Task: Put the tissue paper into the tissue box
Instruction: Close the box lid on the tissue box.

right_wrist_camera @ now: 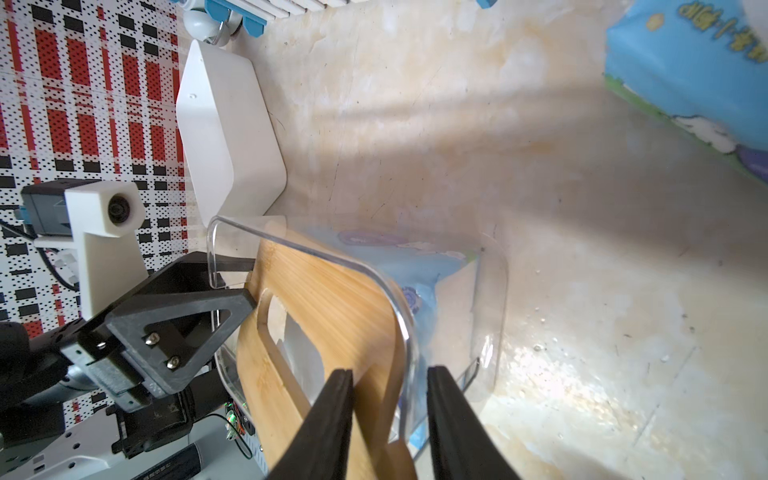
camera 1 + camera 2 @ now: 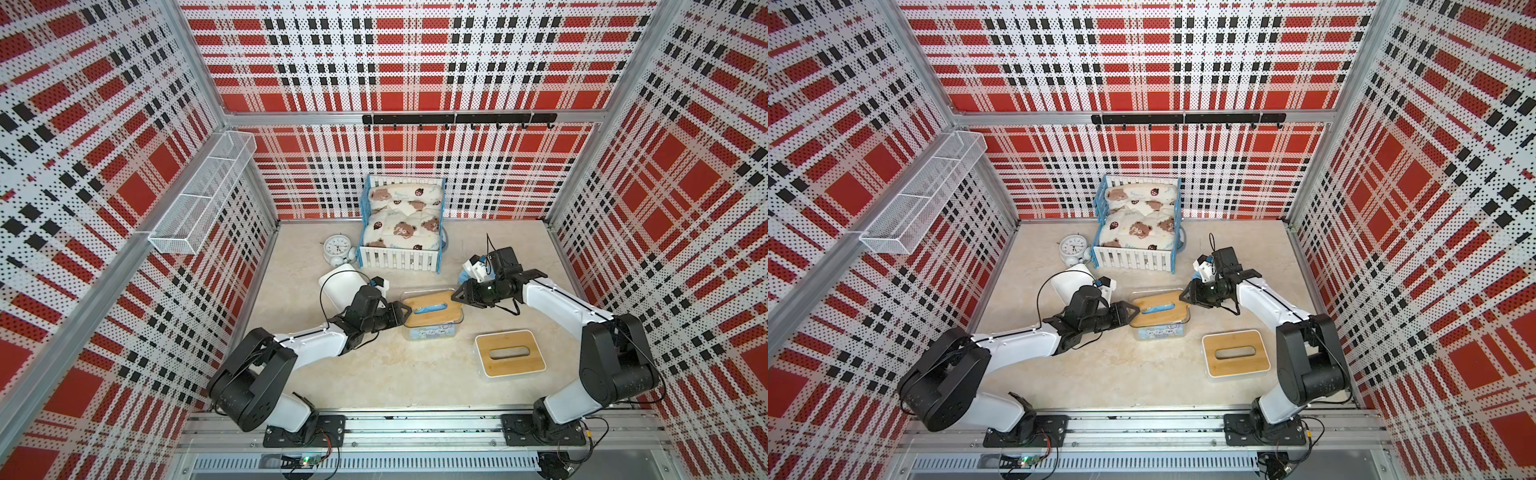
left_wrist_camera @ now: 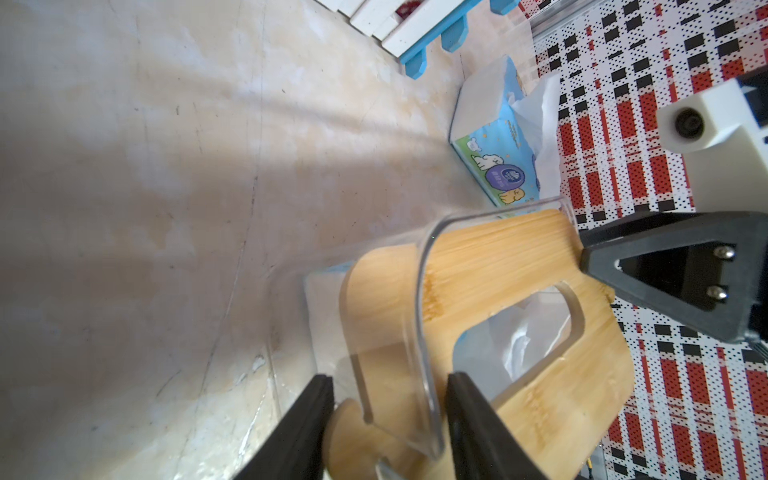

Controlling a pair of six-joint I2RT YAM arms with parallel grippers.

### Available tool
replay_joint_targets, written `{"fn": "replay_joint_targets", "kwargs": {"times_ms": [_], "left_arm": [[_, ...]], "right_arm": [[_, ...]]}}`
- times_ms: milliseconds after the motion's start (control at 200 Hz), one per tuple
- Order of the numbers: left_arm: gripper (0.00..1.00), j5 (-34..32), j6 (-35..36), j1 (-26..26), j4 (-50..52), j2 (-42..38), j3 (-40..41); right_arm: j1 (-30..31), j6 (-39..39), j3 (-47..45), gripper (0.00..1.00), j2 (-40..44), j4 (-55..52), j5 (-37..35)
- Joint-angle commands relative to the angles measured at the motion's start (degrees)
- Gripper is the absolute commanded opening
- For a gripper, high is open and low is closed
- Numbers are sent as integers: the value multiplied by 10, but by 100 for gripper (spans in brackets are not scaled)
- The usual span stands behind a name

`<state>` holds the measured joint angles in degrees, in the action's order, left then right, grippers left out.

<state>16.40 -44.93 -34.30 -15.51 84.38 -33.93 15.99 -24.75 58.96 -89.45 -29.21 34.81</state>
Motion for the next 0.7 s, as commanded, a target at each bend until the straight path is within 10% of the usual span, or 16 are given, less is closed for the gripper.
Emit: {"fn": "replay_joint_targets", "kwargs": {"times_ms": [0,691], "left_arm": [[50,2,11,-15,-3,9,-16],[49,-60,31,-29,34,-5,-16]], "right_arm": [[18,-8,-20,35,6,7,9],[14,26,6,58,11,-42,-21]]}}
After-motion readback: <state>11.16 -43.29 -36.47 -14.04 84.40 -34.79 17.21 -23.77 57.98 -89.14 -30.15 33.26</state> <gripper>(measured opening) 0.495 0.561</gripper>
